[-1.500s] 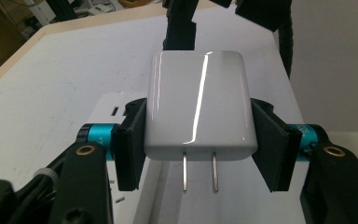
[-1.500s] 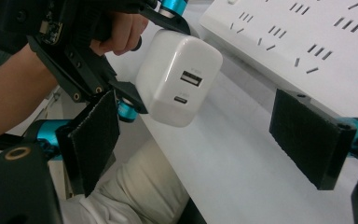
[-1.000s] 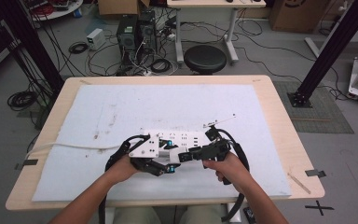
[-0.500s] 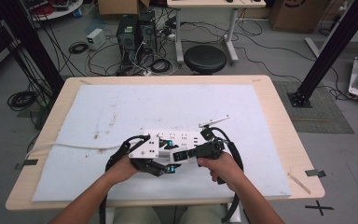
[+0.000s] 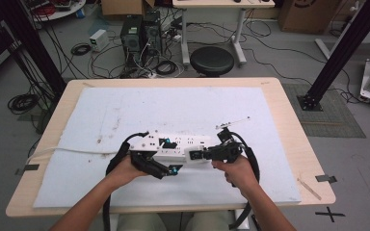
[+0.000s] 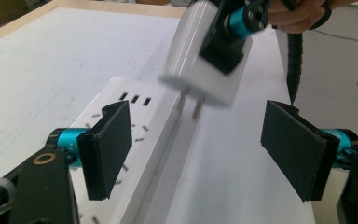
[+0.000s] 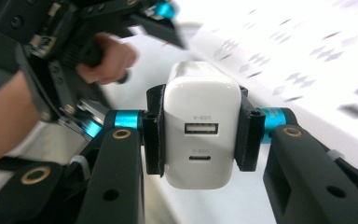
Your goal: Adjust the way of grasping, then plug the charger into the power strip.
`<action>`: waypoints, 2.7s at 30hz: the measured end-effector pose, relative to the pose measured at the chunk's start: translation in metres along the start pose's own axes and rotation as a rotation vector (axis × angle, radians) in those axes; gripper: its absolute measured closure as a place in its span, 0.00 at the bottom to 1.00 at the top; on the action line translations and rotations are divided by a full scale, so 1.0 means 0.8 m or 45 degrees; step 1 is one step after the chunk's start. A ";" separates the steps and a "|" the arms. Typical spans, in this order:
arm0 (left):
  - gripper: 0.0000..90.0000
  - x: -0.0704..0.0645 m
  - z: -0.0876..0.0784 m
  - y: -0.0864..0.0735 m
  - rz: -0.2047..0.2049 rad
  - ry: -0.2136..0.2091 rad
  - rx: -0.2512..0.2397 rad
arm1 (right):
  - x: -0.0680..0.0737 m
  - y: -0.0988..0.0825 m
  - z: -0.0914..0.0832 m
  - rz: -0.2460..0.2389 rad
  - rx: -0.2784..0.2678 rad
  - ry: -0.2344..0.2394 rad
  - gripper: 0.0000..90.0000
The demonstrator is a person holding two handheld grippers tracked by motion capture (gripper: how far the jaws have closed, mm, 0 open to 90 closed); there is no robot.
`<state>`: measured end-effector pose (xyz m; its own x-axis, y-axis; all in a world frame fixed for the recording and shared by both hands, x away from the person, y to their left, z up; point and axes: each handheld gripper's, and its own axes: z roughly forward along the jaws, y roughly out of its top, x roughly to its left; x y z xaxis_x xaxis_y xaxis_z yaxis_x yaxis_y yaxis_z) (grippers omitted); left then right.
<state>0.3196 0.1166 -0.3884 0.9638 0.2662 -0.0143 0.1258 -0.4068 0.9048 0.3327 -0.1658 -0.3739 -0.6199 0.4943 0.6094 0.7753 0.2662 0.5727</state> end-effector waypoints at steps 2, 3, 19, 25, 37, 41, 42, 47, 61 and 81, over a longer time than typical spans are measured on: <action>0.27 0.003 -0.005 -0.002 -0.031 0.017 -0.015 | -0.001 0.000 -0.006 -0.020 -0.015 -0.036 0.70; 0.27 0.007 -0.012 -0.005 -0.067 0.039 -0.043 | -0.001 0.000 -0.012 -0.055 -0.033 -0.078 0.70; 0.24 0.032 -0.076 -0.020 -0.257 0.289 -0.102 | 0.004 0.015 -0.062 -0.467 0.187 -0.526 0.70; 0.24 0.034 -0.091 -0.020 -0.271 0.339 -0.131 | 0.009 0.018 -0.073 -0.598 0.276 -0.624 0.70; 0.24 0.029 -0.109 -0.022 -0.269 0.399 -0.130 | -0.001 0.026 -0.096 -0.631 0.507 -0.727 0.70; 0.24 0.027 -0.116 -0.022 -0.266 0.416 -0.133 | -0.007 0.027 -0.105 -0.621 0.550 -0.740 0.70; 0.24 0.027 -0.117 -0.022 -0.269 0.420 -0.138 | -0.008 0.027 -0.107 -0.626 0.557 -0.740 0.70; 0.24 0.028 -0.123 -0.024 -0.274 0.436 -0.151 | -0.007 0.032 -0.111 -0.666 0.555 -0.736 0.70; 0.24 0.028 -0.132 -0.030 -0.250 0.450 -0.171 | 0.006 0.054 -0.100 -0.711 0.527 -0.703 0.70; 0.24 0.034 -0.148 -0.061 -0.266 0.494 -0.158 | 0.019 0.106 -0.030 -0.883 0.609 -0.590 0.70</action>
<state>0.3120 0.2470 -0.3829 0.7584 0.6488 -0.0624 0.2560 -0.2085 0.9439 0.3866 -0.1560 -0.3028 -0.9292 0.3506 -0.1167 0.2850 0.8811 0.3775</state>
